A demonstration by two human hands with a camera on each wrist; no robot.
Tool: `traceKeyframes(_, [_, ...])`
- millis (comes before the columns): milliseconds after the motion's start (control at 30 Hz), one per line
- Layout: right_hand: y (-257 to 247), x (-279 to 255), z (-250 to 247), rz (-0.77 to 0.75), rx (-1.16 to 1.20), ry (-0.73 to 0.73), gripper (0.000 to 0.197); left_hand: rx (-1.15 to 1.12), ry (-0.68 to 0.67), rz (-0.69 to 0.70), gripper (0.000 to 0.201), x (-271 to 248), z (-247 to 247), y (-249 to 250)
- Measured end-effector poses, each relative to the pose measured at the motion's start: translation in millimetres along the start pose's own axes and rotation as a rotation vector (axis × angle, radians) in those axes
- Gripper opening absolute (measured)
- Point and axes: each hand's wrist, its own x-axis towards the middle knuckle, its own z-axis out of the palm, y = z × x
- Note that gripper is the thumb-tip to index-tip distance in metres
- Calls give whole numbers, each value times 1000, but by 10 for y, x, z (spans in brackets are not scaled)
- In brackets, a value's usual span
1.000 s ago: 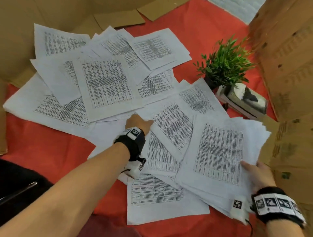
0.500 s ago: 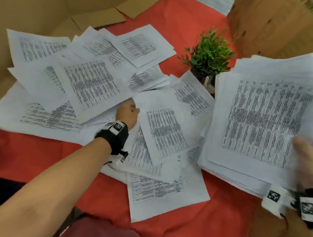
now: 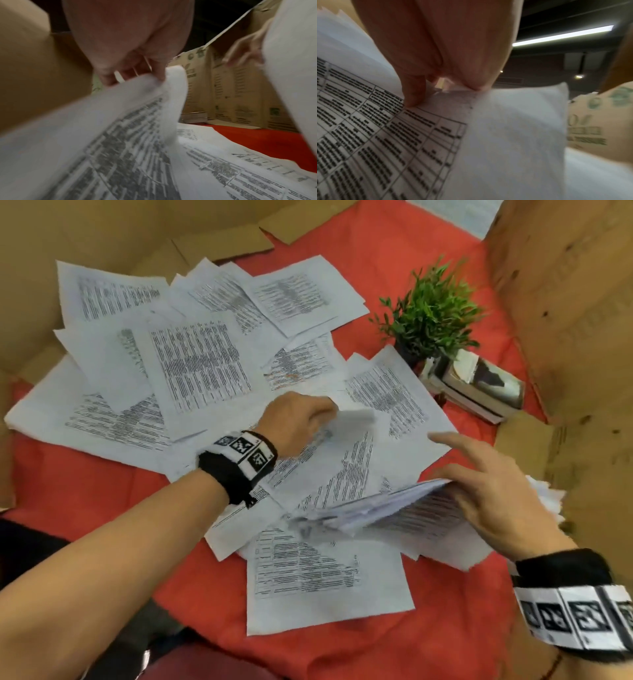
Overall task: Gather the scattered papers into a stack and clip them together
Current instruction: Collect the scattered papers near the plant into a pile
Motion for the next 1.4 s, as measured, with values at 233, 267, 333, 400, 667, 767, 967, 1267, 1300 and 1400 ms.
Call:
traceKeyframes(233, [-90, 376, 192, -201, -110, 63, 31, -340, -194, 115, 18, 43, 10, 760])
traceKeyframes(267, [-51, 376, 195, -191, -87, 53, 28, -483, -167, 49, 18, 49, -53, 761])
traceKeyframes(333, [67, 327, 174, -120, -49, 38, 24, -693, -17, -132, 22, 43, -190, 585])
traceKeyframes(400, [198, 224, 103, -30, 16, 110, 30, -693, 184, -352, 25, -12, -269, 183])
traceKeyframes(667, [750, -220, 17, 464, 643, 592, 4, 134, -152, -826, 86, -676, -113, -1078])
traceKeyframes(767, [872, -321, 334, 708, 979, 702, 5, 109, -148, -791, 67, -707, -61, -1075])
traceKeyframes(967, [723, -571, 870, 1005, 1198, 534, 13, 227, -86, -510, 26, -457, -203, -832])
traceKeyframes(1267, [848, -948, 750, 1046, 1284, 695, 27, 169, -438, -319, 28, 152, 449, -202])
traceKeyframes(1300, [864, -980, 756, 1065, 1284, 726, 24, 160, -389, -381, 27, 173, 566, -154])
traceKeyframes(1400, [860, -1065, 748, 1094, 1260, 747, 15, 198, -273, -641, 36, 185, 829, -142])
